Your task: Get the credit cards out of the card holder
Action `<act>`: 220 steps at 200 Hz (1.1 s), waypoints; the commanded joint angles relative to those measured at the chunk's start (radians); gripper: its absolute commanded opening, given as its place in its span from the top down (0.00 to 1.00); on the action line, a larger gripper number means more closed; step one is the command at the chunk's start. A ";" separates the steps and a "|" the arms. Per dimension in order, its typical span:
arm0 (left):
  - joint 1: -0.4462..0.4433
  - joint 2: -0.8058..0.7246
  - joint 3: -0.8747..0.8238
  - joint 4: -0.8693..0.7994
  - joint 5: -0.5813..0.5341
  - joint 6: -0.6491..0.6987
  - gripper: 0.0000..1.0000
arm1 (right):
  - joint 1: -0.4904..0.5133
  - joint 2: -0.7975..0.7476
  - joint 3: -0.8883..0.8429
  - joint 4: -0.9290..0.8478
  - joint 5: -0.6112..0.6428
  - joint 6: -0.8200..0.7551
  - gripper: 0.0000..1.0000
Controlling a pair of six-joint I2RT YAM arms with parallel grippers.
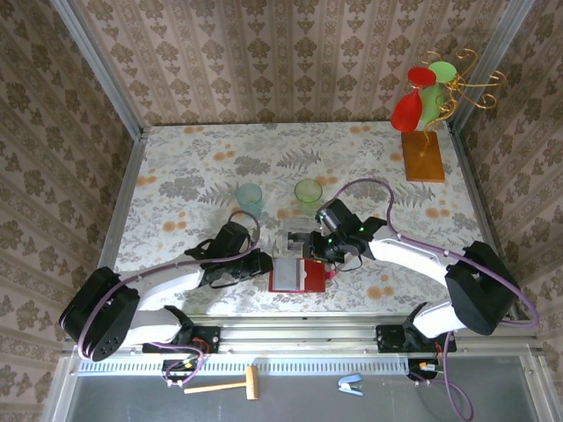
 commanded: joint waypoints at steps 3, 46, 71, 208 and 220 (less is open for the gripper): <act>-0.008 -0.005 -0.021 0.011 -0.023 -0.028 0.81 | 0.009 0.005 -0.011 0.045 -0.035 0.028 0.81; -0.020 0.037 -0.019 0.038 -0.013 -0.030 0.87 | 0.021 0.040 -0.003 0.055 -0.050 0.027 0.81; -0.022 0.055 -0.021 0.044 -0.011 -0.032 0.90 | 0.025 0.055 0.003 0.062 -0.053 0.027 0.81; -0.022 0.076 -0.039 0.056 -0.019 -0.042 0.93 | 0.054 0.156 -0.003 0.174 -0.137 0.067 0.81; -0.021 0.078 -0.042 0.058 -0.019 -0.042 0.93 | 0.056 0.164 -0.004 0.179 -0.141 0.069 0.81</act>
